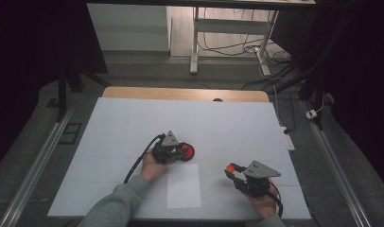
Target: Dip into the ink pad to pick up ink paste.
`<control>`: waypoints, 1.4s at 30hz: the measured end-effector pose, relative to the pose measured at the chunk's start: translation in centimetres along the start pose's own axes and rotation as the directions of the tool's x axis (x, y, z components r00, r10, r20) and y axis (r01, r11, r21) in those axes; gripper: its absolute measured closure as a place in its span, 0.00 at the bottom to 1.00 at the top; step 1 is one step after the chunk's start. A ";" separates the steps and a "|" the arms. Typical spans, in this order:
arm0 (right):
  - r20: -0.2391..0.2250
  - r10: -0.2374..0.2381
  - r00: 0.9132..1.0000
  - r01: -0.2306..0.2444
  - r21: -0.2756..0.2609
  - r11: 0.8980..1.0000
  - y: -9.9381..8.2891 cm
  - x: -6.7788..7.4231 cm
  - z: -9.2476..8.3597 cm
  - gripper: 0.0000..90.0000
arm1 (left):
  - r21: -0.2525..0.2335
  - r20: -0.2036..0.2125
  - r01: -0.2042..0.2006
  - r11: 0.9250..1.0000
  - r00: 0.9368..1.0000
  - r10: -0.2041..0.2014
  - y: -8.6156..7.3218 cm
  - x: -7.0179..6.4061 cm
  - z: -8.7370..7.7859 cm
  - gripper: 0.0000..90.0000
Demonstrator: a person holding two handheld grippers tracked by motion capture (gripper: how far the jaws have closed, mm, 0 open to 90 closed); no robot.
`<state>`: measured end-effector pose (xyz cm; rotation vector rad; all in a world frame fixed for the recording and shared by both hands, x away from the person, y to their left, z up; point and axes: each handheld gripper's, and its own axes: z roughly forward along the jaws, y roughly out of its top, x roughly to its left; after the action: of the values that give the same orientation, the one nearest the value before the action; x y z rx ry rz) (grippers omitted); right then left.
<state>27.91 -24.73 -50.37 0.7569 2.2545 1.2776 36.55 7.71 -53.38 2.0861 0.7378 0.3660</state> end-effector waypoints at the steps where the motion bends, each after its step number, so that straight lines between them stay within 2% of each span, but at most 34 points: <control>1: 0.000 0.000 1.000 0.000 0.000 1.000 0.0 0.0 0.0 0.71 | 0.000 -0.001 0.000 1.000 1.000 0.000 0.0 0.0 0.0 0.81; 12: 0.003 -0.003 1.000 0.003 0.003 1.000 0.0 0.0 -0.1 0.71 | -0.022 -0.012 -0.014 1.000 1.000 0.014 -0.3 -0.2 0.0 0.81; 21: 0.001 -0.002 1.000 0.002 0.000 1.000 0.1 0.0 -0.1 0.71 | -0.010 -0.008 -0.008 1.000 1.000 0.008 0.0 -0.1 -0.1 0.81; 24: -0.002 -0.001 1.000 0.001 -0.003 1.000 0.1 0.0 -0.1 0.71 | -0.071 0.006 0.011 0.997 1.000 -0.010 0.5 -0.1 -0.7 0.81; 26: -0.003 -0.001 1.000 0.001 -0.006 1.000 0.1 0.0 0.0 0.71 | -0.093 0.016 0.020 0.995 1.000 -0.019 1.0 0.0 -1.3 0.81; 28: -0.001 0.001 1.000 -0.001 -0.002 1.000 0.1 0.0 0.0 0.71 | -0.103 0.032 0.047 0.994 0.999 -0.044 1.1 0.1 -1.7 0.81; 36: 0.000 -0.002 1.000 0.002 -0.003 1.000 0.1 0.0 -0.1 0.71 | -0.083 0.058 0.081 0.993 0.995 -0.077 1.1 0.3 -1.5 0.81; 42: 0.000 0.000 1.000 0.000 -0.003 1.000 0.1 0.0 -0.1 0.71 | -0.040 0.055 0.076 0.996 0.996 -0.073 0.9 0.2 -0.7 0.81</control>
<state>27.89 -24.76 -50.26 0.7552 2.2524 1.2810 36.64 7.87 -52.25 2.0156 0.7675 0.2806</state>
